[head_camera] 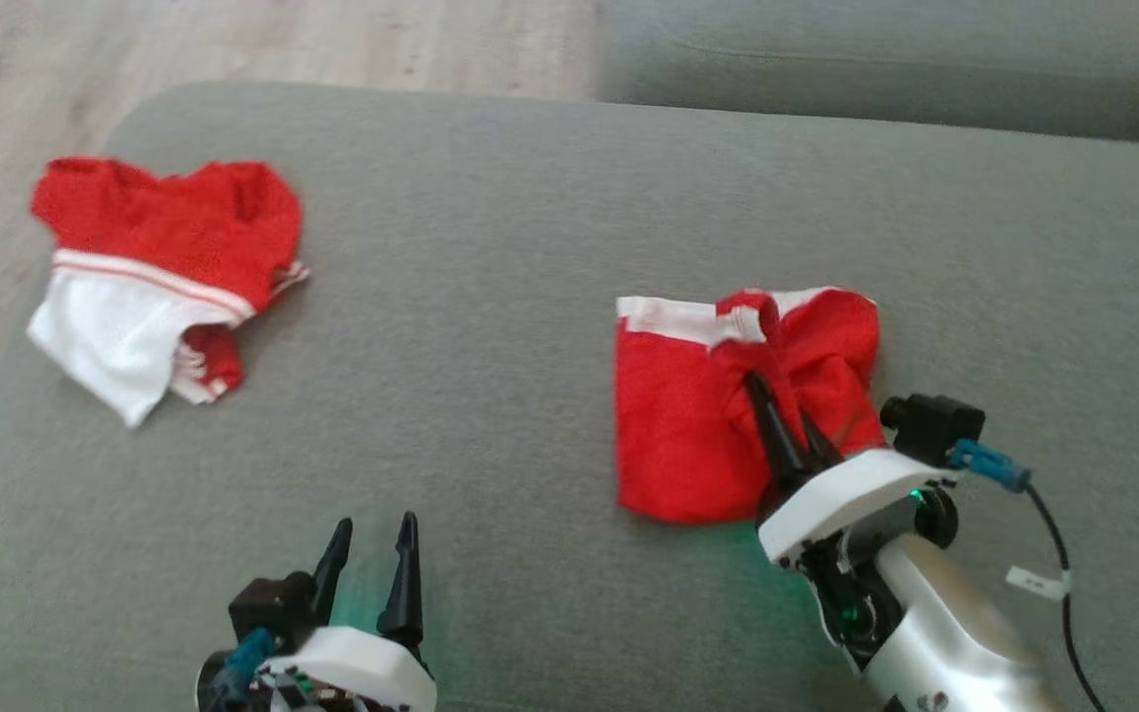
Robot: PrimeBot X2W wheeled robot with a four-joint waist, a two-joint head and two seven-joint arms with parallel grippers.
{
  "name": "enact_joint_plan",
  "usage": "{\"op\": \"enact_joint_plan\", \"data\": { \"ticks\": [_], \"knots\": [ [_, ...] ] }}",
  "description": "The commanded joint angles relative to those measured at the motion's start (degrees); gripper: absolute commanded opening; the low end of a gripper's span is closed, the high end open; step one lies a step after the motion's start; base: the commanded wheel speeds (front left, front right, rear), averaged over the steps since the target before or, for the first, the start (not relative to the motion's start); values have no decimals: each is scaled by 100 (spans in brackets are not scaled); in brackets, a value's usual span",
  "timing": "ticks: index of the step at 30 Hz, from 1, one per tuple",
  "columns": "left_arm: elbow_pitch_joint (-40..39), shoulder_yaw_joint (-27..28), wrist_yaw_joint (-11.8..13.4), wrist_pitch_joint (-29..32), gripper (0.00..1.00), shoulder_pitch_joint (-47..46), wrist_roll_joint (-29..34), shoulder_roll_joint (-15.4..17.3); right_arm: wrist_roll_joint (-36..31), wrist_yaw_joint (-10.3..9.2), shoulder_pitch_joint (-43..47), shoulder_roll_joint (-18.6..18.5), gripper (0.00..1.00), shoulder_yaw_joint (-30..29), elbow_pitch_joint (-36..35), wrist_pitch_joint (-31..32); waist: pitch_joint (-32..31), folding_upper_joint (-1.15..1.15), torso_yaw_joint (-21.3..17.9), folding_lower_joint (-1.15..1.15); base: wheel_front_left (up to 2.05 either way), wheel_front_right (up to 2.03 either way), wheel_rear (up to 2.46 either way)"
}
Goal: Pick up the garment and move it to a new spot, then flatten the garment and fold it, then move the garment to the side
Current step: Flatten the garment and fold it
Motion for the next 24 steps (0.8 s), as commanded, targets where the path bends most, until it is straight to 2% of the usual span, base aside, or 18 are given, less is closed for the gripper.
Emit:
{"op": "enact_joint_plan", "data": {
  "ticks": [1, 3, 4, 5, 6, 11, 15, 18, 24],
  "knots": [
    [-124, 116, 4, -55, 100, -40, -33, 23, -87, -3, -346, 102, 0, 151, 36, -128, -2, 0, 322, 0, 0, 0, 0],
    [-121, 102, 8, -55, 100, -40, -37, 23, -116, -3, -397, 110, 0, 165, 198, -170, 2, 0, 395, 0, 0, 0, 0],
    [-116, 91, 7, -55, 100, -39, -43, 23, -121, -3, -444, 115, 7, 183, 345, -210, 4, 0, 462, 0, 0, 0, 0],
    [-108, 75, -3, -55, 100, -40, -42, 23, -56, -3, -476, 117, 66, 269, 415, -243, 5, 0, 522, 0, 0, 0, 0],
    [-98, 62, -7, -55, 100, -43, -38, 23, 50, -3, -498, 119, 100, 404, 407, -282, 2, 0, 563, 0, 0, 0, 0],
    [-94, 134, 41, -55, 100, -8, -22, 23, 560, -3, -499, 121, 100, 1067, 232, -435, -74, 0, 502, 0, 0, 0, 0],
    [-181, 253, 50, -55, 100, 37, 40, 23, 254, -3, -562, 121, 100, 1023, 381, -512, -168, 0, 242, 0, 0, 0, 0],
    [-295, 349, 50, -55, 100, 54, 135, 23, -463, -3, -477, 103, 100, 333, 222, -518, -236, 0, 26, 0, 0, 0, 0],
    [-778, 613, 60, -55, 100, 148, 571, 23, -2147, -3, 240, 95, 100, -1292, -358, -520, -358, 0, -293, 0, 0, 0, 0]
  ]
}}
